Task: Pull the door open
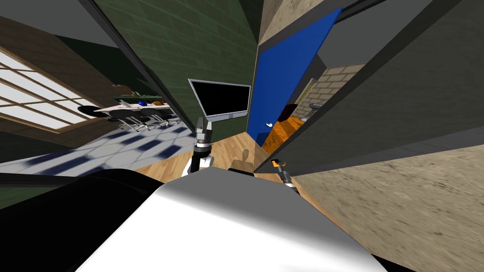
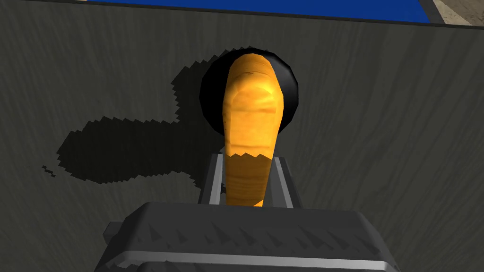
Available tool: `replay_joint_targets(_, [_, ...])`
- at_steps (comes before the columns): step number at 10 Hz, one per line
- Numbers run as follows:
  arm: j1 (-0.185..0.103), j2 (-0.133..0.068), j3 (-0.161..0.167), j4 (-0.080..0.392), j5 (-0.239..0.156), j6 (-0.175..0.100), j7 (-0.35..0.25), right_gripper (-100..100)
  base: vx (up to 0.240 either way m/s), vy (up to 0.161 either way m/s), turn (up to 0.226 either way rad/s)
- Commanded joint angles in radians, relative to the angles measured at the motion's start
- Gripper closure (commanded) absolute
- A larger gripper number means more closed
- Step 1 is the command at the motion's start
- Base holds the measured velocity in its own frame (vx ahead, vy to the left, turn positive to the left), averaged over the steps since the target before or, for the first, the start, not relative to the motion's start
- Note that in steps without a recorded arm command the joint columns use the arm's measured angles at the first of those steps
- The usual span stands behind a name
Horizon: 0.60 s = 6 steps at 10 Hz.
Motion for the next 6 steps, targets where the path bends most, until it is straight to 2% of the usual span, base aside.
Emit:
replay_joint_targets(1, [-0.025,0.014,0.012,0.032,0.016,-0.010,-0.002,100,-0.076,-0.011,-0.016])
replay_joint_targets(3, [-0.025,0.014,0.012,0.000,0.016,-0.010,-0.002,100,-0.012,0.001,-0.011])
replay_joint_targets(4, [-0.025,0.014,0.012,0.032,0.016,-0.010,-0.002,100,0.000,0.003,0.016])
replay_joint_targets(6, [-0.047,0.023,0.014,0.028,0.051,0.000,-0.008,100,-0.086,-0.031,-0.045])
